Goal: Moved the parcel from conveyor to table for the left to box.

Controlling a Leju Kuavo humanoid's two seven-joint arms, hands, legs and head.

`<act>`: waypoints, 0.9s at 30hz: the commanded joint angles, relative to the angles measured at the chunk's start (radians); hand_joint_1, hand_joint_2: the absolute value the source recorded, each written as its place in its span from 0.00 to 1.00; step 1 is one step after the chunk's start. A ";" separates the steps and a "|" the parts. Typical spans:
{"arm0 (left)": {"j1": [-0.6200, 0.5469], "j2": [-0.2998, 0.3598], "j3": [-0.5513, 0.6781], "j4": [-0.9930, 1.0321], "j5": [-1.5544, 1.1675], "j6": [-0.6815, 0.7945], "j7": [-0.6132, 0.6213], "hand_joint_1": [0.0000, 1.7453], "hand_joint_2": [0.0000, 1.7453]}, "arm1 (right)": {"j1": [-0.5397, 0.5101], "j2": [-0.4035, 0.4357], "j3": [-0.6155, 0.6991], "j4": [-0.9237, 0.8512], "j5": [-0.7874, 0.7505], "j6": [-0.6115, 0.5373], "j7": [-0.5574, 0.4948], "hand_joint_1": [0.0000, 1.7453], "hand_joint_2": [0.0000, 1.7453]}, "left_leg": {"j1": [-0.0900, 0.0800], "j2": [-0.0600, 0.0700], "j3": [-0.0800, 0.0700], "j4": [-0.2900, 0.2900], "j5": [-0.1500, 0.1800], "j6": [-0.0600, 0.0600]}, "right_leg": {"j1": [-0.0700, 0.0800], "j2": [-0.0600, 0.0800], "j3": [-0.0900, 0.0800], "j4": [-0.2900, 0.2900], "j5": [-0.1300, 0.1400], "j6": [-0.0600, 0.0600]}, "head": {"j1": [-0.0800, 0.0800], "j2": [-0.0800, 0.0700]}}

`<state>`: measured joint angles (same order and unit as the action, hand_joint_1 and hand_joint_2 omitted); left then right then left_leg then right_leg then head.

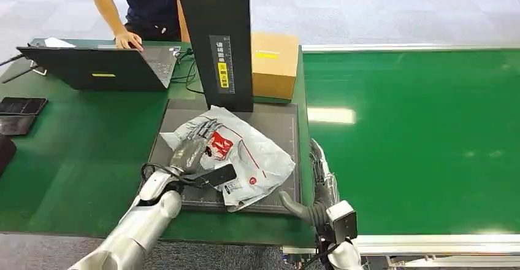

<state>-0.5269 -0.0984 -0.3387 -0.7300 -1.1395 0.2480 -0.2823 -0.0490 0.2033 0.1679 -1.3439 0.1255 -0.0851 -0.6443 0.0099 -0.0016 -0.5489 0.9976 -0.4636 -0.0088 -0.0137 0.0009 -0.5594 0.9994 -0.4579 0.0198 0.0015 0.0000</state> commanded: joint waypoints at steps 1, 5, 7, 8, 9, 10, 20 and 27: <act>-0.060 0.046 0.040 0.225 0.034 0.006 -0.043 1.00 1.00 | -0.038 0.007 -0.014 0.072 0.016 -0.009 -0.021 0.00 1.00 | 0.000 0.004 0.001 -0.002 0.002 -0.001 | 0.000 0.003 -0.001 -0.001 0.003 -0.002 | 0.000 0.000; -0.019 0.054 0.057 0.144 0.063 0.018 -0.080 1.00 1.00 | -0.043 0.004 -0.008 0.075 0.031 -0.024 -0.020 0.00 1.00 | 0.000 0.004 0.000 -0.002 0.004 -0.002 | 0.001 0.004 -0.002 -0.001 0.004 -0.003 | 0.000 0.000; 0.007 0.063 0.064 0.085 0.079 0.016 -0.095 1.00 1.00 | -0.035 0.003 -0.008 0.067 0.034 -0.034 -0.019 0.00 1.00 | 0.000 0.003 0.001 -0.001 0.003 -0.001 | 0.000 0.003 -0.001 0.001 0.003 -0.003 | 0.000 0.000; 0.028 0.067 0.077 0.039 0.098 0.022 -0.103 1.00 1.00 | -0.031 0.003 -0.008 0.064 0.036 -0.039 -0.018 0.00 1.00 | 0.000 0.005 0.000 -0.003 0.004 -0.001 | 0.001 0.004 -0.002 -0.001 0.004 -0.003 | 0.000 0.000; 0.062 0.075 0.093 -0.028 0.134 0.029 -0.135 1.00 1.00 | -0.023 0.003 -0.011 0.058 0.037 -0.050 -0.017 0.00 1.00 | 0.000 0.004 0.001 -0.003 0.003 -0.001 | 0.000 0.004 -0.002 0.000 0.004 -0.003 | 0.000 0.000; 0.074 0.083 0.093 -0.052 0.136 0.024 -0.136 1.00 1.00 | -0.020 0.001 -0.011 0.058 0.037 -0.049 -0.016 0.00 1.00 | 0.000 0.004 0.001 -0.002 0.002 -0.001 | 0.000 0.004 -0.001 0.000 0.003 -0.003 | 0.000 0.000; 0.296 0.130 0.227 -0.536 0.411 -0.008 -0.272 1.00 1.00 | 0.014 -0.007 -0.036 0.056 0.021 -0.075 -0.031 0.00 1.00 | 0.001 0.004 -0.005 -0.001 0.002 -0.001 | 0.001 0.003 -0.007 0.000 0.002 -0.003 | 0.000 0.000; 0.289 0.135 0.380 -0.548 0.513 0.064 -0.307 1.00 1.00 | -0.002 -0.001 -0.037 0.096 0.018 -0.071 -0.035 0.00 1.00 | 0.001 0.003 -0.009 -0.001 0.002 -0.001 | 0.002 0.003 -0.011 0.000 0.002 -0.003 | 0.000 0.000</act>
<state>-0.2475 0.0050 -0.1308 -1.1785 -0.6923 0.2598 -0.5635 -0.0320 0.2033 0.1564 -1.3249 0.1492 -0.1583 -0.6451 0.0103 -0.0003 -0.5590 0.9972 -0.4613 -0.0103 -0.0133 0.0021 -0.5712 1.0010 -0.4564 0.0178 0.0015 0.0000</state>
